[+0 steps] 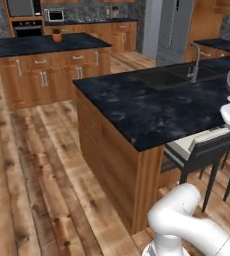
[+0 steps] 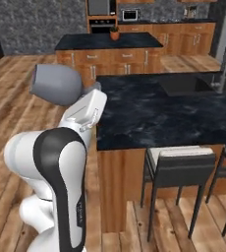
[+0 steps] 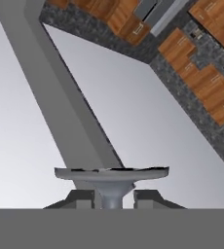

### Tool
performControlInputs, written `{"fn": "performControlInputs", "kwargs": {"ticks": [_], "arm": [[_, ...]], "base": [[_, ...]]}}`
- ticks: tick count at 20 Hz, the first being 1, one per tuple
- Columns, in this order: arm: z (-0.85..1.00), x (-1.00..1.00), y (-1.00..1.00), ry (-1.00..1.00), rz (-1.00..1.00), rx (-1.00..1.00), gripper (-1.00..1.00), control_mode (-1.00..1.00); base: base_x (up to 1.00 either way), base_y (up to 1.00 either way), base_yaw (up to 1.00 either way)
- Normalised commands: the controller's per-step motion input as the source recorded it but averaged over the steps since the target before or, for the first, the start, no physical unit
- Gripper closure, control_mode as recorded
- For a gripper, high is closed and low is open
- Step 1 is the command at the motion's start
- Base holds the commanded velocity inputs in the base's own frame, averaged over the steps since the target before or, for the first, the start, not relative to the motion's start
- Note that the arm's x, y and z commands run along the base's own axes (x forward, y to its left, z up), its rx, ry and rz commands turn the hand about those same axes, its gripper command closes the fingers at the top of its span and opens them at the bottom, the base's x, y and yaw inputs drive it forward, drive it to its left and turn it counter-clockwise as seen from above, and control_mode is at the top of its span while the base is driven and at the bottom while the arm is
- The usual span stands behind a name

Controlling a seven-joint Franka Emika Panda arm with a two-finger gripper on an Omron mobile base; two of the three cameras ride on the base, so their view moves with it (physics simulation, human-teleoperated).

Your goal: Retrieve the wine glasses from the counter and place one next to each plate.

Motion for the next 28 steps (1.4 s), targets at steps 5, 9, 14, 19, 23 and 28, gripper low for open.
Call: {"fn": "performControlInputs", "kwargs": {"ticks": [5,9,14,19,23,28], "arm": [[0.00,0.00,0.00,0.00,0.00,0.00,1.00,1.00],[0.00,0.00,0.00,0.00,0.00,0.00,1.00,1.00],[0.00,0.00,0.00,0.00,0.00,0.00,1.00,1.00],[0.00,0.00,0.00,0.00,0.00,0.00,1.00,1.00],[0.00,0.00,0.00,0.00,0.00,0.00,1.00,1.00],[0.00,0.00,0.00,0.00,0.00,0.00,1.00,1.00]], "base": [[-0.16,-1.00,0.37],[-0.11,-1.00,0.20],[-0.10,-1.00,0.17],[-0.32,-1.00,0.10],[-0.35,-1.00,0.23],[-0.39,-1.00,0.28]]}}
